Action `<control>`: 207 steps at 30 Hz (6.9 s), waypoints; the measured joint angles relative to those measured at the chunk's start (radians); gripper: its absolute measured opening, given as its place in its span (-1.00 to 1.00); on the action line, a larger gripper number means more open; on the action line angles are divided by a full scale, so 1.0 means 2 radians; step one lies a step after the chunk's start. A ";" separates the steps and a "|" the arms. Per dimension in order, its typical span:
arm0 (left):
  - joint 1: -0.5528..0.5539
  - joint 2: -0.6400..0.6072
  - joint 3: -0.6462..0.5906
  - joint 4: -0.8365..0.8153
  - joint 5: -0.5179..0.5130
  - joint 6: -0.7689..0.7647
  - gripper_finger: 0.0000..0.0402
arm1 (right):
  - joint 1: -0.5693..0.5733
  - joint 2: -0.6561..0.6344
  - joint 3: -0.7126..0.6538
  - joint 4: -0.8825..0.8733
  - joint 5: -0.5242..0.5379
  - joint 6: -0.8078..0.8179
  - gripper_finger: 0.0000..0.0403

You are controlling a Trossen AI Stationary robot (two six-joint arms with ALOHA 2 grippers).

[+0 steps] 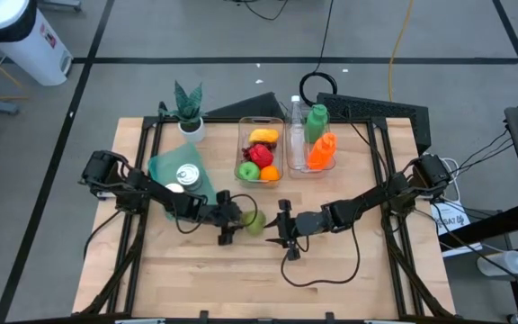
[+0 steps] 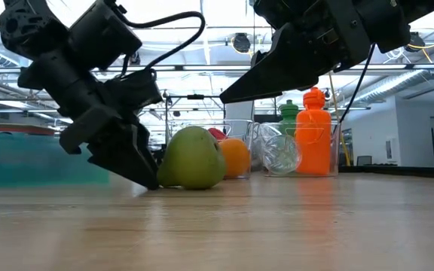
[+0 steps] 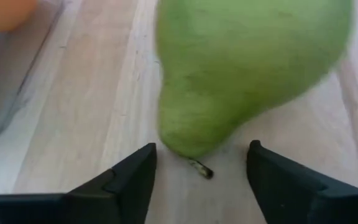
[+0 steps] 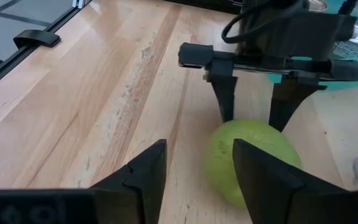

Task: Pick & Place Food Item
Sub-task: Put the pear into the left transparent bin

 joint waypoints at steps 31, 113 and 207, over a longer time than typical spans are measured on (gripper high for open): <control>0.005 -0.031 0.006 0.013 -0.076 0.061 -0.75 | 0.000 0.000 0.000 -0.001 0.000 0.000 -0.17; -0.034 -0.009 0.082 -0.027 0.007 0.043 -0.75 | -0.046 0.016 -0.001 -0.087 0.019 0.092 -1.00; -0.049 -0.008 0.082 -0.027 -0.037 0.110 -0.75 | 0.088 -0.061 0.000 -0.184 0.090 0.045 -0.31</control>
